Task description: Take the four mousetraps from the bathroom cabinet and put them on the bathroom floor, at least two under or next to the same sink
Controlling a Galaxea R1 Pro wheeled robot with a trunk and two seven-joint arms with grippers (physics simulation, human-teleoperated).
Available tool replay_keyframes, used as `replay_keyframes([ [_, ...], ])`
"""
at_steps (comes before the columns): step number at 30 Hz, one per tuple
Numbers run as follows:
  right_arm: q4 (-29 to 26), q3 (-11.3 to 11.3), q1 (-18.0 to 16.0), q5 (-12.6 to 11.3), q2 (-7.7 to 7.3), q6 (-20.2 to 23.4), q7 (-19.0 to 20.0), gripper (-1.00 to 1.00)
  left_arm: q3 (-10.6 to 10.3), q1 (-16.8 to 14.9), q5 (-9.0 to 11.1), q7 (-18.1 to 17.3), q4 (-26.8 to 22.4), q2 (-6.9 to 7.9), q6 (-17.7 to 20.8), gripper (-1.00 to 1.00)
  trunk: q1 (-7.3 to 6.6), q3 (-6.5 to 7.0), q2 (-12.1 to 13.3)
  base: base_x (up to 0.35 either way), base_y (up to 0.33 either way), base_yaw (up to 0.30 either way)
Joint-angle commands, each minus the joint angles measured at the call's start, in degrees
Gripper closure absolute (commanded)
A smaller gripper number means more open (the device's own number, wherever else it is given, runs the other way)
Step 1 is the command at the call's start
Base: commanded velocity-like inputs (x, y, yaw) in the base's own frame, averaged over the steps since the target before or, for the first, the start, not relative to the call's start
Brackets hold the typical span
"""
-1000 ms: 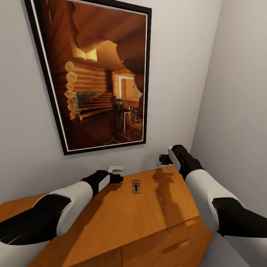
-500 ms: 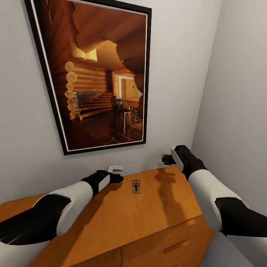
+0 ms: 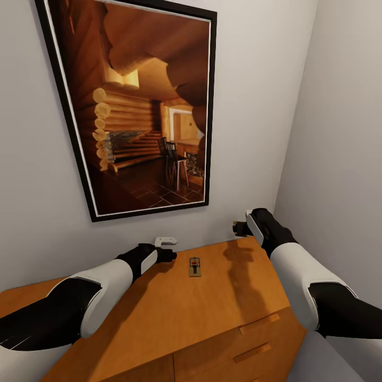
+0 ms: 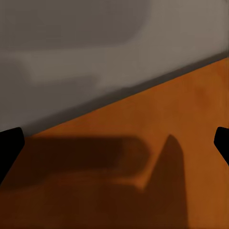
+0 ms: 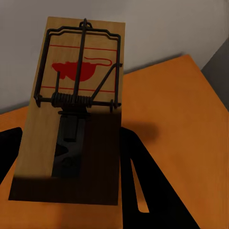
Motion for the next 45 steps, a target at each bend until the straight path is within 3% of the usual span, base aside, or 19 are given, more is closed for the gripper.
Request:
replay_keyframes([
  [1,0.0,0.1,0.0,-0.5,0.00,0.2,-0.6,1.00,-0.5,0.0,0.6,-0.1,-0.1,-0.01,0.3,-1.00,0.00,-0.07,0.0,0.000,0.000,0.000],
  [13,0.0,0.1,0.0,-0.4,0.05,0.2,-0.9,1.00,-0.3,0.0,0.8,-0.1,-0.8,-0.36,1.3,-1.00,0.00,-0.07,0.0,0.000,0.000,0.000],
  [24,0.0,0.1,0.0,-0.3,-0.03,0.2,-0.6,1.00,0.0,0.0,0.9,0.4,-3.8,-0.67,6.9,-1.00,0.00,-0.07,0.0,0.000,0.000,0.000],
  [45,-0.1,0.2,0.0,-0.4,-0.40,0.0,-2.0,1.00,0.0,0.0,0.8,0.5,-4.1,-0.67,7.4,-1.00,0.00,0.23,0.0,0.000,0.000,-0.064],
])
